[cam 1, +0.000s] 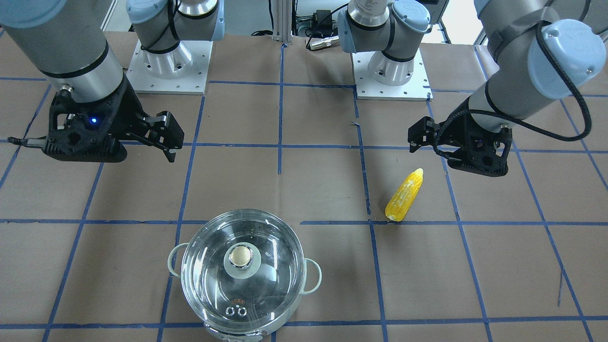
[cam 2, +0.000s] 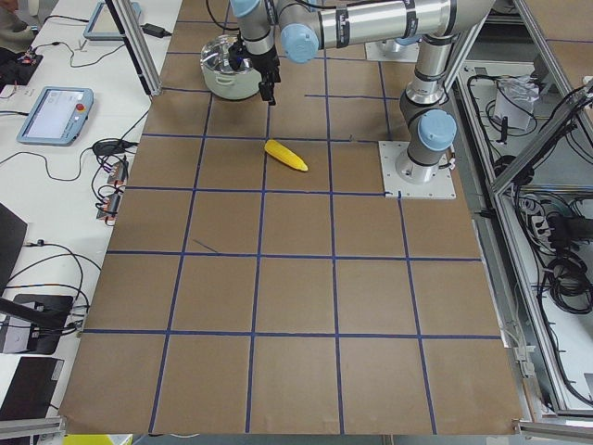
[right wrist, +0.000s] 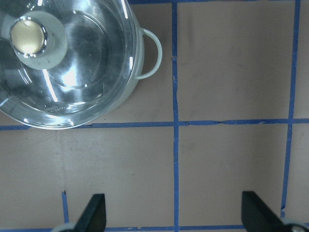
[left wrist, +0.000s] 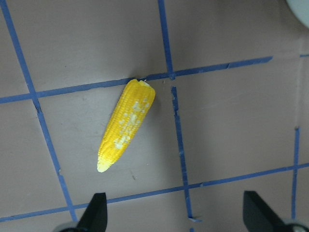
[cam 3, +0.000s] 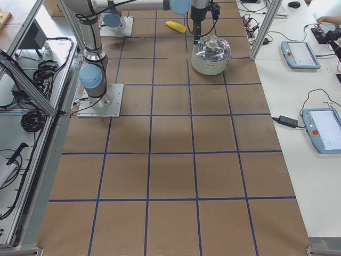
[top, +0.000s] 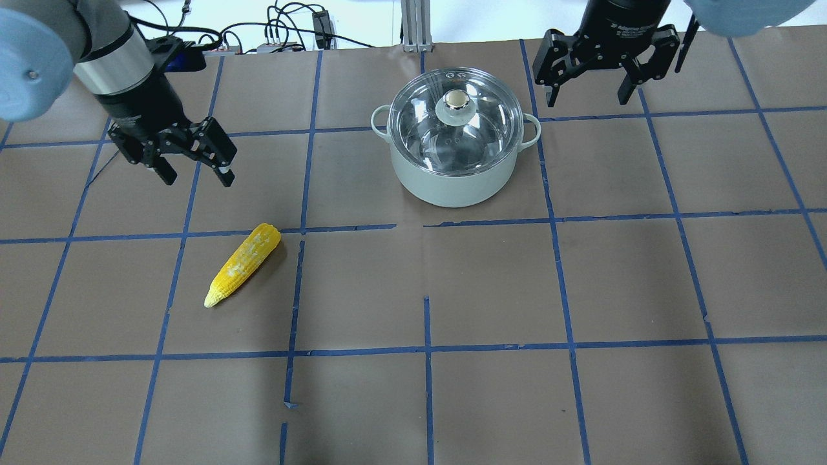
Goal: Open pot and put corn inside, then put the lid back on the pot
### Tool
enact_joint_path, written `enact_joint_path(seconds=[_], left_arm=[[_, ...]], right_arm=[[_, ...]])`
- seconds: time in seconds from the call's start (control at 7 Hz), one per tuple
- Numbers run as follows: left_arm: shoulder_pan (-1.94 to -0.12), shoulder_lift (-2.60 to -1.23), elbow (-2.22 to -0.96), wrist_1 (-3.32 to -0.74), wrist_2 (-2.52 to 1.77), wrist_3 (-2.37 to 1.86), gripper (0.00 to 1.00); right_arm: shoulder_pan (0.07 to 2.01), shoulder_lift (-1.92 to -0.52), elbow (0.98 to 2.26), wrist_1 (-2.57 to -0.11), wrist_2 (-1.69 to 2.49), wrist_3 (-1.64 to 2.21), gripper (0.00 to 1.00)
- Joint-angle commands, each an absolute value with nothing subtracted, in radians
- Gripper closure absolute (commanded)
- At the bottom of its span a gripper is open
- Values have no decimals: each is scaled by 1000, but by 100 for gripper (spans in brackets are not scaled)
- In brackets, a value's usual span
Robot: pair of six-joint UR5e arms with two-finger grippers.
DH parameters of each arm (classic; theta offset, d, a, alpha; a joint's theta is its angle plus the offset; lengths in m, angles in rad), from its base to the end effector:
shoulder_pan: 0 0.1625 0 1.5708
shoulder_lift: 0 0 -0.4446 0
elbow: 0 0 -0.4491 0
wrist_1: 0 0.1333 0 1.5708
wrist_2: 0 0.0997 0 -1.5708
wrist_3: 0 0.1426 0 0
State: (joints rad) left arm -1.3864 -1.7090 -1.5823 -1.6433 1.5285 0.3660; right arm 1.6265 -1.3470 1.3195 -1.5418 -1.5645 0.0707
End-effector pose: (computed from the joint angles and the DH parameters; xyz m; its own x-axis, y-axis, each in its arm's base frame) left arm -0.0322 -0.5870 0.3749 -0.9795 0.1636 0.1174 0.1839 0.9642 0.1910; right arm 0.1700 -0.6386 0.4656 -0.9999 0.0150 -0.0062 0.0150 0.9999 0.0019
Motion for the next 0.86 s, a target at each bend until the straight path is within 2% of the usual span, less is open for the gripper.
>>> enact_joint_path(seconds=[0.0, 0.14, 0.71], left_arm=[[-1347, -1691, -1701, -1557, 1578, 484, 5], [-1350, -1669, -1754, -1531, 1588, 605, 6], [-1350, -1634, -2066, -1090, 1589, 641, 5]], right_arm=[[1743, -1200, 1214, -1586, -1566, 264, 0], [1776, -1151, 1213, -1689, -1566, 281, 0], [1809, -1031, 1210, -1819, -1565, 294, 1]])
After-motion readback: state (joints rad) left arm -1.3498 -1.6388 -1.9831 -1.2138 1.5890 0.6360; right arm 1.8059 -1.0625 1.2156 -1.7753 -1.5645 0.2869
